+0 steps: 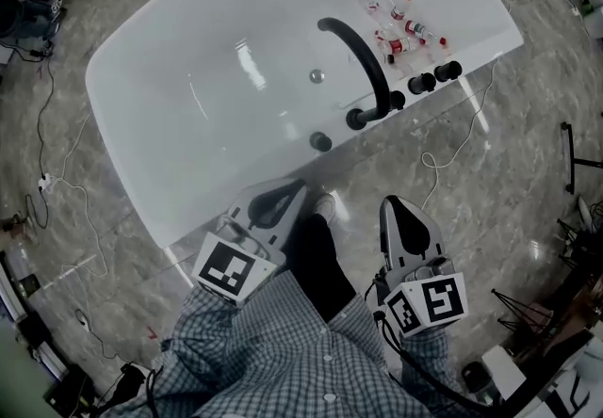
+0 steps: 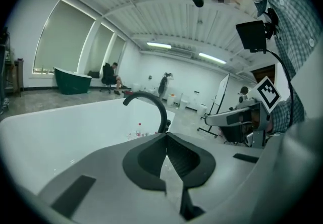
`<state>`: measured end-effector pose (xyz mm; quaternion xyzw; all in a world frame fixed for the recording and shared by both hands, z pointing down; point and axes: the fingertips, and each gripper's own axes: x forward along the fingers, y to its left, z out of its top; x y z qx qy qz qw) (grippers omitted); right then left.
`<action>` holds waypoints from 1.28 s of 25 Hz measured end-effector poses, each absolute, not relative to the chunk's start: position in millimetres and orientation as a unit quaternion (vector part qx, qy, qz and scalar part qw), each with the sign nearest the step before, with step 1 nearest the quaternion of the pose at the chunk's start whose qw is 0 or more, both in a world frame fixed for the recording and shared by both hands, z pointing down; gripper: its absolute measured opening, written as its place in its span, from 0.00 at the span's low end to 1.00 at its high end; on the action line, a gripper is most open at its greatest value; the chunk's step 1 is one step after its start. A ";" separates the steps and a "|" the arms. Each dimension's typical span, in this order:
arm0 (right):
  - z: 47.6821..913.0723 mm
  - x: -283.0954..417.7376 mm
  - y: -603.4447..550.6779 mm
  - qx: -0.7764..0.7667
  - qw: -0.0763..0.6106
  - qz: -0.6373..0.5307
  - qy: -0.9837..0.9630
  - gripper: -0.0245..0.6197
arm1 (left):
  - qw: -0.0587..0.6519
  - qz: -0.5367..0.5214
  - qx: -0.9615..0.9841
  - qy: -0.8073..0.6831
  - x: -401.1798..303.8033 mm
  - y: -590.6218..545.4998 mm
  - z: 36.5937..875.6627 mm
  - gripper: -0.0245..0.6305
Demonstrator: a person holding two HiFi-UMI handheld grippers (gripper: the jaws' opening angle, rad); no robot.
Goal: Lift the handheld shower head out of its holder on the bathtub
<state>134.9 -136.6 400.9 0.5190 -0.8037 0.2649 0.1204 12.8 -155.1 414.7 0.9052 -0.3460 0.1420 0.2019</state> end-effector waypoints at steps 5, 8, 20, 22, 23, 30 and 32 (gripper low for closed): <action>434.3 121.6 -141.3 0.514 0.136 0.274 -0.801 0.07 | 0.200 0.142 0.911 -0.331 6.5 -169.9 449.3 0.05; 450.6 118.2 -143.7 0.514 0.137 0.281 -0.799 0.07 | 0.202 0.158 0.912 -0.319 3.8 -169.0 475.0 0.05; 520.5 113.7 -163.7 0.503 0.143 0.286 -0.803 0.07 | 0.141 0.230 0.911 -0.313 10.6 -192.8 565.1 0.05; 526.4 108.5 -162.8 0.492 0.155 0.273 -0.812 0.07 | 0.126 0.240 0.907 -0.322 10.4 -198.1 576.7 0.05; 529.3 105.1 -162.0 0.485 0.160 0.269 -0.816 0.07 | 0.124 0.239 0.907 -0.323 11.0 -200.0 581.6 0.05; 549.6 98.5 -164.5 0.457 0.147 0.290 -0.828 0.07 | 0.118 0.259 0.915 -0.285 24.5 -208.4 613.4 0.05; 554.9 102.8 -169.5 0.461 0.139 0.300 -0.824 0.07 | 0.117 0.271 0.909 -0.295 23.1 -214.3 624.1 0.05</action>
